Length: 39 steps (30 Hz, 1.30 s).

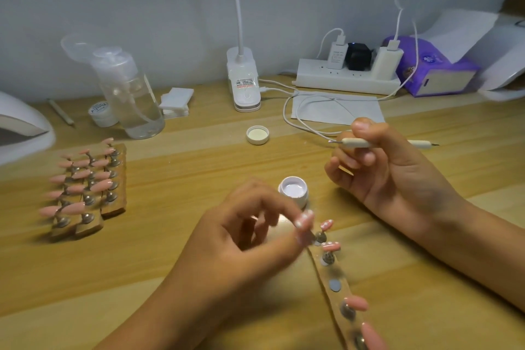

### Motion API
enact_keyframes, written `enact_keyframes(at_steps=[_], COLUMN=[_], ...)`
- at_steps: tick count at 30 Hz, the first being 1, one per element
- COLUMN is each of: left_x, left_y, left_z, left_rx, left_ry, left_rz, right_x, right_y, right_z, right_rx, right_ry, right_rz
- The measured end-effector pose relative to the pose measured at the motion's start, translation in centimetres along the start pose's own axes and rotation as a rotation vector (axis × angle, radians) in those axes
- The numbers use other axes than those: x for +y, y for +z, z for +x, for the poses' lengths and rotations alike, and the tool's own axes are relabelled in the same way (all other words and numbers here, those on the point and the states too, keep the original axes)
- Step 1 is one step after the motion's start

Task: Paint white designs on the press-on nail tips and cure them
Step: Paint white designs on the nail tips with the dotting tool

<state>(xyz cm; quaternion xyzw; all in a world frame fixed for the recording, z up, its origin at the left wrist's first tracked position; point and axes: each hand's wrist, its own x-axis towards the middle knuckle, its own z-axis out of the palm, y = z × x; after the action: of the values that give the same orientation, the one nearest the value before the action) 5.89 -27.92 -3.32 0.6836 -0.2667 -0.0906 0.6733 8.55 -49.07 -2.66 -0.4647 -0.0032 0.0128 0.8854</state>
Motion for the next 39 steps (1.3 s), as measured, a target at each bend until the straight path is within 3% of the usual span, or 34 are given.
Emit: enact_keyframes(at_steps=[8, 13, 21, 27, 33, 39], left_x=[-0.1, -0.4, -0.9, -0.7, -0.3, -0.8], left_y=[0.7, 0.4, 0.6, 0.4, 0.0, 0.8], left_z=[-0.2, 0.2, 0.1, -0.2, -0.5, -1.1], left_rx=[-0.207, -0.286, -0.250, -0.244, -0.337, -0.316], left_ry=[0.113, 0.138, 0.096, 0.104, 0.273, 0.449], left_rz=[0.316, 0.357, 0.363, 0.468, 0.586, 0.745], right_x=[0.0, 0.0, -0.1, 0.0, 0.2, 1.1], right_y=[-0.1, -0.1, 0.0, -0.1, -0.8, 0.0], right_z=[0.2, 0.2, 0.1, 0.4, 0.2, -0.5], right_rx=[0.011, 0.004, -0.001, 0.088, -0.010, 0.018], right_ry=[0.016, 0.018, 0.026, -0.011, -0.151, -0.383], right_rz=[-0.015, -0.007, -0.016, 0.015, -0.254, -0.629])
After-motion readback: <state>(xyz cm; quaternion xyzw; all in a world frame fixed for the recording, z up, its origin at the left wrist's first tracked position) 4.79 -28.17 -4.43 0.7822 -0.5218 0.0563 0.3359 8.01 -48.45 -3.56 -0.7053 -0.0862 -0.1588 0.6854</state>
